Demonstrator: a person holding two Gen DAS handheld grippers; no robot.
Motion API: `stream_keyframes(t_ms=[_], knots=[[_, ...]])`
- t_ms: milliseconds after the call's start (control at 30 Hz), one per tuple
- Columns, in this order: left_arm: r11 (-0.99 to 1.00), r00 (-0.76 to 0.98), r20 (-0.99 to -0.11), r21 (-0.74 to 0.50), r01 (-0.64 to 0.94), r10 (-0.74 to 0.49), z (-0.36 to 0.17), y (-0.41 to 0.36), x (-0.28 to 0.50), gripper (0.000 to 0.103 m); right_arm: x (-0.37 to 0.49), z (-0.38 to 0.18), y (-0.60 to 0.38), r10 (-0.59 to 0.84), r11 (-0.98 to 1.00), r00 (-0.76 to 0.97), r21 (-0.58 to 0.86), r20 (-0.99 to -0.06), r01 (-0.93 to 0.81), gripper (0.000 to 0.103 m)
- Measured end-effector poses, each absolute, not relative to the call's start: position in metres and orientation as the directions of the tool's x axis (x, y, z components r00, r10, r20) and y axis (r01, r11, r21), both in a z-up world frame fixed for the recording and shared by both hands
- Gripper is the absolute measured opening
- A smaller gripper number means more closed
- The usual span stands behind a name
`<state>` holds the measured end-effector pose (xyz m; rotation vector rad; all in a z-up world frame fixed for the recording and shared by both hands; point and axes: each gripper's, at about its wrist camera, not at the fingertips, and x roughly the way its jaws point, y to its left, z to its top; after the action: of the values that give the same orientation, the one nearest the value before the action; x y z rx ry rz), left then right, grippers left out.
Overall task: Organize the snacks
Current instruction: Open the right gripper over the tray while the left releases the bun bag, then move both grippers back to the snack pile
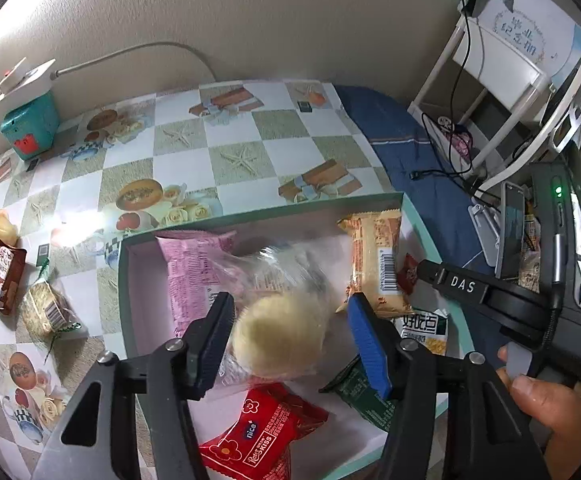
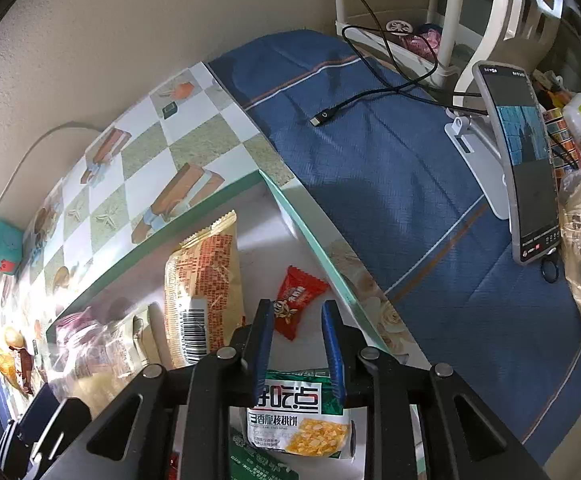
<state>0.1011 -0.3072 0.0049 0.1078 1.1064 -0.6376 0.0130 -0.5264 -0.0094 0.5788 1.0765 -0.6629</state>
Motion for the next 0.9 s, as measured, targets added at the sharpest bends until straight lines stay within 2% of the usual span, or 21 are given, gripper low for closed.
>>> stream_keyframes(t_ms=[233, 267, 333, 467, 533, 667, 767, 900], knots=[[0.840, 0.310, -0.855, -0.229, 0.493, -0.415, 0.016, -0.294, 0.108, 0.061, 0.011, 0.017, -0.520, -0.229, 0.691, 0.368, 0.116, -0.901, 0.714, 0.029], [0.846, 0.317, -0.855, -0.226, 0.482, -0.410, 0.018, -0.289, 0.110, 0.062, 0.010, 0.024, -0.518, -0.234, 0.696, 0.380, 0.119, -0.895, 0.708, 0.033], [0.859, 0.330, -0.857, -0.217, 0.464, -0.395, 0.020, -0.282, 0.114, 0.068, 0.010, 0.035, -0.513, -0.255, 0.707, 0.393, 0.107, -0.884, 0.699, 0.053], [0.895, 0.364, -0.862, -0.197, 0.401, -0.353, 0.023, -0.261, 0.127, 0.073, 0.013, 0.052, -0.503, -0.279, 0.728, 0.416, 0.092, -0.866, 0.680, 0.056], [0.910, 0.380, -0.864, -0.182, 0.373, -0.329, 0.023, -0.251, 0.132, 0.079, 0.016, 0.058, -0.499, -0.283, 0.740, 0.424, 0.085, -0.860, 0.667, 0.065], [0.940, 0.421, -0.860, -0.171, 0.294, -0.288, 0.025, -0.222, 0.147, 0.082, 0.024, 0.067, -0.484, -0.293, 0.768, 0.442, 0.067, -0.848, 0.637, 0.071], [0.958, 0.452, -0.853, -0.172, 0.229, -0.261, 0.028, -0.196, 0.158, 0.090, 0.032, 0.068, -0.472, -0.279, 0.791, 0.451, 0.063, -0.847, 0.608, 0.075], [0.974, 0.464, -0.858, -0.172, 0.146, -0.221, 0.026, -0.161, 0.173, 0.091, 0.043, 0.066, -0.453, -0.256, 0.823, 0.462, 0.060, -0.849, 0.565, 0.077]])
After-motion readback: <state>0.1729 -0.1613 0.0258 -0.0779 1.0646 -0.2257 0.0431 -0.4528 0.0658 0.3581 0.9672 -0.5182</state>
